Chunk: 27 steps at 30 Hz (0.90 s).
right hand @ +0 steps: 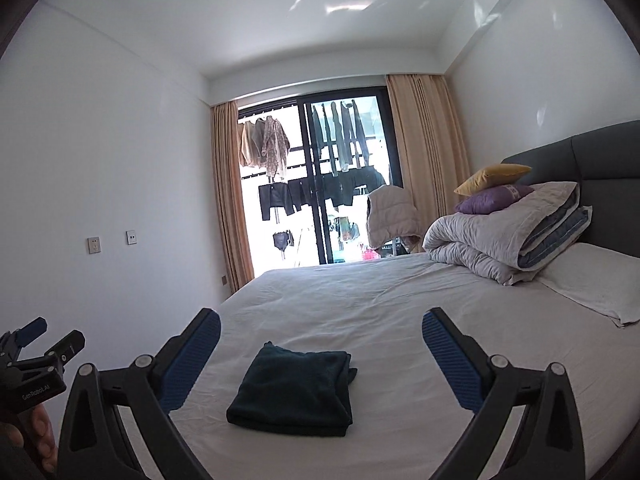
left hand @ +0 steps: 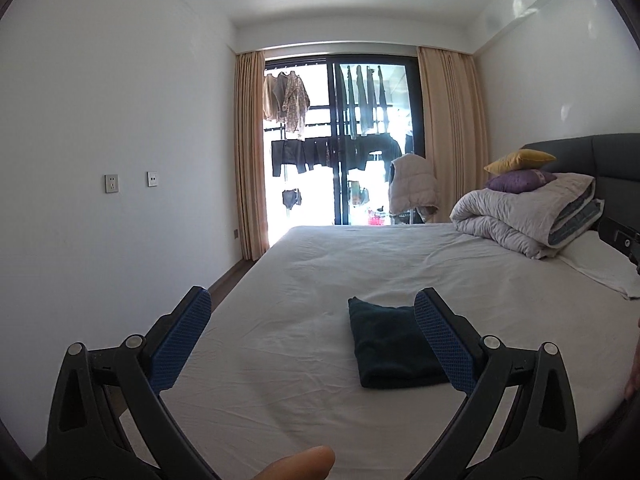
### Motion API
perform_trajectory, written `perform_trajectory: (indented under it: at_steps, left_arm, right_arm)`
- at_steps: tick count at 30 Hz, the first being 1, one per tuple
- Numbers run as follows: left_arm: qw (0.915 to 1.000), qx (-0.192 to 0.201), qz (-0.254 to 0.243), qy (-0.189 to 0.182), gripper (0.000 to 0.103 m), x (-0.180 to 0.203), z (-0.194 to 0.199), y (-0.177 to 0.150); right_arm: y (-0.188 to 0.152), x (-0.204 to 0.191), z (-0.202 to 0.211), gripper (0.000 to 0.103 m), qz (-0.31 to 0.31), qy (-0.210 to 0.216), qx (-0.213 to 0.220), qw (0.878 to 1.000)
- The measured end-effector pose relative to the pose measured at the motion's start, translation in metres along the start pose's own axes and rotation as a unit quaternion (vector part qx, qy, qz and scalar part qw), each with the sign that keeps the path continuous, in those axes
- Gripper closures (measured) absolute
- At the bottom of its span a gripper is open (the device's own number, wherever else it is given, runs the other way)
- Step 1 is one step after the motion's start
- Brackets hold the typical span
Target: Fold small clothes
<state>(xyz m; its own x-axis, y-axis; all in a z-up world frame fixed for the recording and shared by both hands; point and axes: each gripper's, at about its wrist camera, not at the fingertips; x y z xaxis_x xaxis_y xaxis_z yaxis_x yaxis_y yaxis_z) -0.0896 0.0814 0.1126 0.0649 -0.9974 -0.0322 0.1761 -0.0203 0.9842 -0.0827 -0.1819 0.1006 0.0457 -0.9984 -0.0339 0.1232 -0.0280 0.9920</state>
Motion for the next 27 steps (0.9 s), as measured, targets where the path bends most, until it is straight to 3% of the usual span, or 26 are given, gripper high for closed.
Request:
perform_trajectory:
  at_steps: [6, 10, 14, 19, 27]
  left_arm:
    - [0.9983, -0.057, 0.005, -0.009, 0.000, -0.002, 0.005, -0.026]
    - [0.9941, -0.107, 0.004, -0.015, 0.000, 0.003, -0.003, -0.053]
    - [0.9843, -0.174, -0.018, 0.021, 0.000, 0.007, -0.016, -0.083]
    - [0.9709, -0.239, -0.008, 0.013, 0.000, 0.002, -0.032, -0.115]
    - [0.9594, -0.282, 0.001, 0.006, 0.000, 0.002, -0.075, -0.146]
  right_arm:
    - [-0.027, 0.002, -0.012, 0.000, -0.043, 0.003, -0.087, 0.995]
    - [-0.058, -0.001, -0.009, 0.000, -0.040, 0.004, -0.120, 0.992]
    - [-0.085, -0.006, -0.010, 0.000, -0.022, -0.011, -0.151, 0.988]
    - [-0.104, -0.008, -0.013, 0.000, -0.009, -0.021, -0.171, 0.985]
    - [-0.123, -0.010, -0.035, 0.000, 0.000, -0.023, -0.209, 0.978]
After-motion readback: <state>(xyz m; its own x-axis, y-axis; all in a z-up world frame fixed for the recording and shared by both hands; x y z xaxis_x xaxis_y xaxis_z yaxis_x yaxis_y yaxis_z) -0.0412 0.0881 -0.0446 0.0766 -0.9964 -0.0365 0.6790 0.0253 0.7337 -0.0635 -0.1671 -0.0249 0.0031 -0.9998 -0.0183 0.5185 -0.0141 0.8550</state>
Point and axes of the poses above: each gripper's, at about its wrist camera, not at the fingertips, and z roughly against the way its jaws point, x to its right, y to its top
